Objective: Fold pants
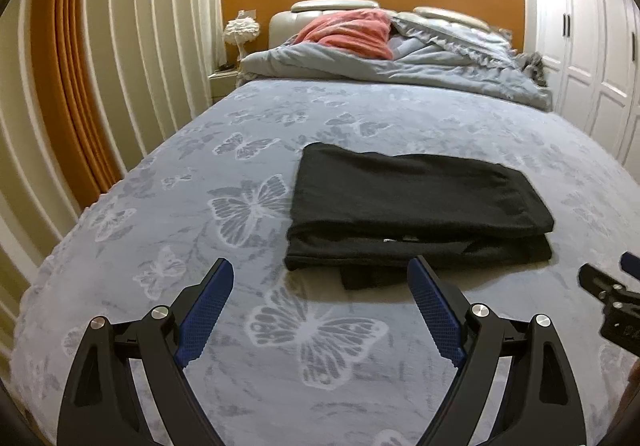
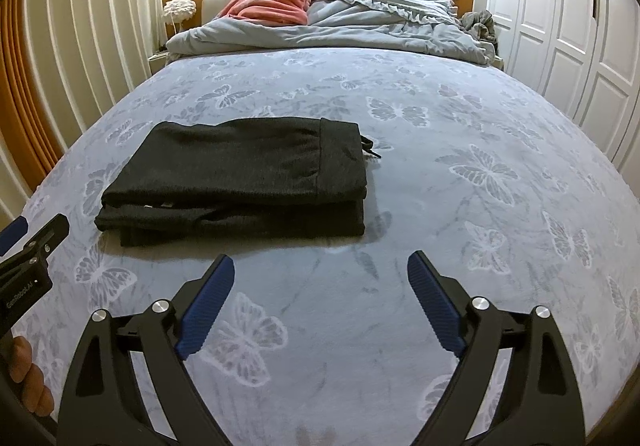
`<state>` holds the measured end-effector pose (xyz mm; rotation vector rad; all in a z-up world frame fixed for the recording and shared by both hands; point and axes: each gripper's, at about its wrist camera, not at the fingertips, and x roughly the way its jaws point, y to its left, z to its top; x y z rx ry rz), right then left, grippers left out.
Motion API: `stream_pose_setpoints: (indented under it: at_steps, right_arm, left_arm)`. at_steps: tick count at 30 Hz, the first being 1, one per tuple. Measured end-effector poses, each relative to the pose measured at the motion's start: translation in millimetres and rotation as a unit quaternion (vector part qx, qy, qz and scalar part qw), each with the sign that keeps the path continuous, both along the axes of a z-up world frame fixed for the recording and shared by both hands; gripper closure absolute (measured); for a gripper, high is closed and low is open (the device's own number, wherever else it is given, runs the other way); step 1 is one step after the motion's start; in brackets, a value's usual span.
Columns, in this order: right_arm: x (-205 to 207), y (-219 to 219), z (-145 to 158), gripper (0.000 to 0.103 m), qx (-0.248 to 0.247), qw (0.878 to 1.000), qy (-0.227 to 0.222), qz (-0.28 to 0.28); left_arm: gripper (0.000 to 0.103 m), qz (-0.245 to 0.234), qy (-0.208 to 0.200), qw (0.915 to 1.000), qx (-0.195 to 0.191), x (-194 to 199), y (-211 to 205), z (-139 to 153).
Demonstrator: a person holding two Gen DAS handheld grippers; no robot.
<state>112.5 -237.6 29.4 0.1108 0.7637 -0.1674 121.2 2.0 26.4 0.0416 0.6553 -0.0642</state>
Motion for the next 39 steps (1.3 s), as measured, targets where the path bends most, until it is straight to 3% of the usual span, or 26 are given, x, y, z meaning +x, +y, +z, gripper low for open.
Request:
stream_pose_setpoints:
  at_steps: [17, 39]
  right_arm:
    - [-12, -5, -10, 0.017, 0.004, 1.0, 0.012, -0.012]
    - [-13, -7, -10, 0.017, 0.002, 1.0, 0.011, -0.01]
  left_arm:
    - [0.019, -0.014, 0.035, 0.9992, 0.014, -9, -8, -17]
    - [0.021, -0.016, 0.043, 0.9987, 0.024, -8, -14, -16]
